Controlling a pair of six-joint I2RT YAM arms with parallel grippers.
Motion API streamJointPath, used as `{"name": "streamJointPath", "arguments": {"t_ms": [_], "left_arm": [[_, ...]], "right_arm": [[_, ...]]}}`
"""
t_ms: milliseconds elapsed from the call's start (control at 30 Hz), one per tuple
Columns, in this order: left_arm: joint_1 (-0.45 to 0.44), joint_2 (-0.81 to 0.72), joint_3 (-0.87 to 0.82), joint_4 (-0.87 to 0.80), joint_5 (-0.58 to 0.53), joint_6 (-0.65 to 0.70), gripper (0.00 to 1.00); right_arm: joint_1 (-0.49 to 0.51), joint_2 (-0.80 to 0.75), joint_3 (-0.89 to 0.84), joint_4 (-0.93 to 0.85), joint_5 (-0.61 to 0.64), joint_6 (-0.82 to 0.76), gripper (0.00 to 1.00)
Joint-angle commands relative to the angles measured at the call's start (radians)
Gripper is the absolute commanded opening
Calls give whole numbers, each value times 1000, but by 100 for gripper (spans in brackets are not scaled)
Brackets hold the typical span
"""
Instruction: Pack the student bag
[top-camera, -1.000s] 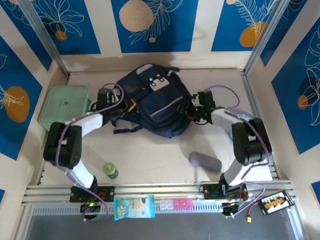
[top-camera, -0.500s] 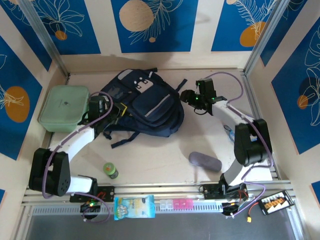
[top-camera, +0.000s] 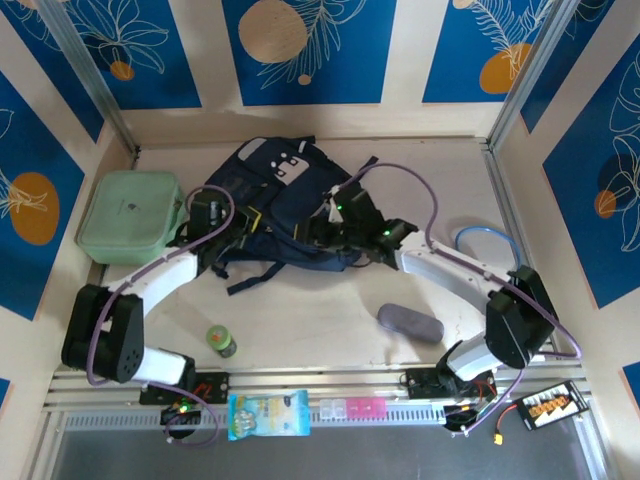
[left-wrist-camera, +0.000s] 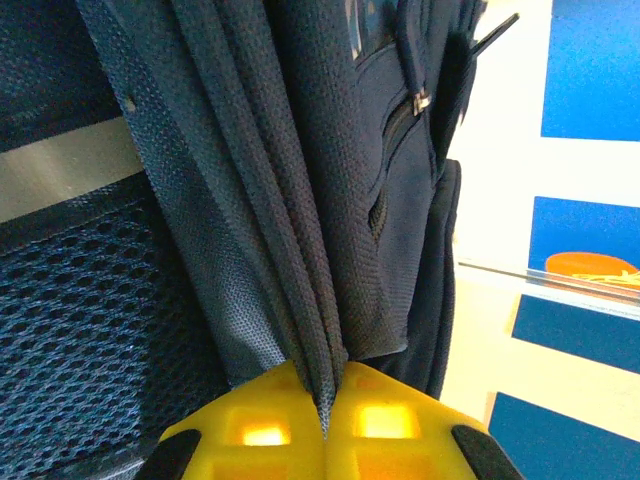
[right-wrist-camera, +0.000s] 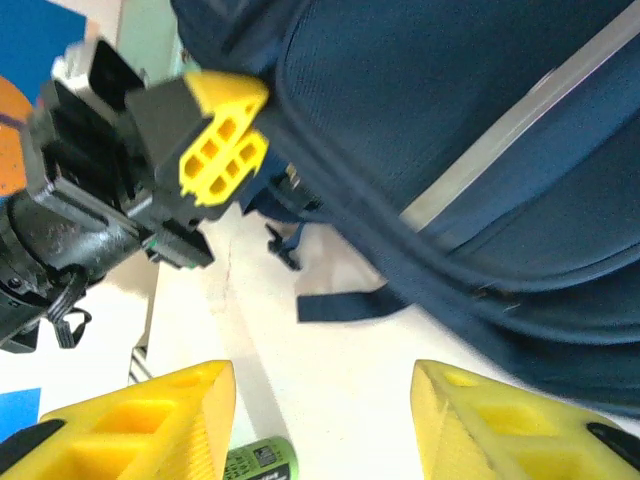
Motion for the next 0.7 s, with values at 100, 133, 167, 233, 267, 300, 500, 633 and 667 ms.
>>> {"name": "streamJointPath", "arguments": {"t_ms": [100,133,167,233,267,300,500,633,667], "left_arm": [[-76,28,77,58,-36,-71,0],[-87,30,86,42,-42,-73,0],[-99,31,98,23,-46,-75,0],[-118,31,119,-7,-54,-76,0],[-125,31,127,-19,-56,-78,0],[-131,28,133,-30,-56,-83,0],[-150,21,133,-21,-41,-114,0],[-153,32,145,-24,-21,-115,0],[-153,36,147,-23,-18,-117,0]], "right_arm": [[85,124,31,70,63,98,46],[89,144,37,81,65,97,44],[97,166,46,80,84,101,43],[95,195,57,84,112,114,41],[91,203,57,97,134,114,41],[87,208,58,105,171,112,41],[35,217,67,184,242,72,41],[19,182,33,252,243,64,43],[20,175,27,253,251,67,43]]}}
